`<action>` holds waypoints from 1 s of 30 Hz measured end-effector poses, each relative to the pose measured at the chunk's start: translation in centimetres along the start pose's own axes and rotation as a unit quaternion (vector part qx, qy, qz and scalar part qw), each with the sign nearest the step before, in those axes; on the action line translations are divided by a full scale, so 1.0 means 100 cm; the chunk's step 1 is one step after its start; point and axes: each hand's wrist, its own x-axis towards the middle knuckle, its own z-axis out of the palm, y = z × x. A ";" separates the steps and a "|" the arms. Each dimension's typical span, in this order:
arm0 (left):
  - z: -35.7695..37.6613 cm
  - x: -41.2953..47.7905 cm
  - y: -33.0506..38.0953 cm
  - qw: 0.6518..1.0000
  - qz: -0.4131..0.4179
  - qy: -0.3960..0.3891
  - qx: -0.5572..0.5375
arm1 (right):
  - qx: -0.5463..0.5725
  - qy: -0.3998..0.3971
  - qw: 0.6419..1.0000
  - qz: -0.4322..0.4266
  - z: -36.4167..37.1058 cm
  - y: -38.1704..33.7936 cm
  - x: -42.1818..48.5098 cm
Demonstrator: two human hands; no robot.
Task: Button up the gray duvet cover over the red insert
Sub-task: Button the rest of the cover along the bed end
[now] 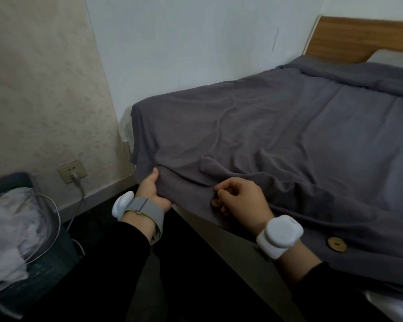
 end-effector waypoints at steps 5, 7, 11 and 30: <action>-0.015 0.000 0.024 1.000 0.005 -0.005 -0.026 | -0.092 -0.006 0.987 -0.129 0.044 -0.034 0.021; -0.017 0.003 0.033 0.999 0.022 -0.021 -0.038 | -0.123 -0.029 0.976 -0.179 0.064 -0.056 0.033; -0.019 0.008 0.048 0.997 0.042 -0.018 -0.065 | -0.194 -0.106 0.955 -0.197 0.100 -0.084 0.054; 0.001 0.037 0.038 0.999 0.011 -0.020 -0.033 | 0.097 -0.116 0.985 0.088 0.103 -0.071 0.107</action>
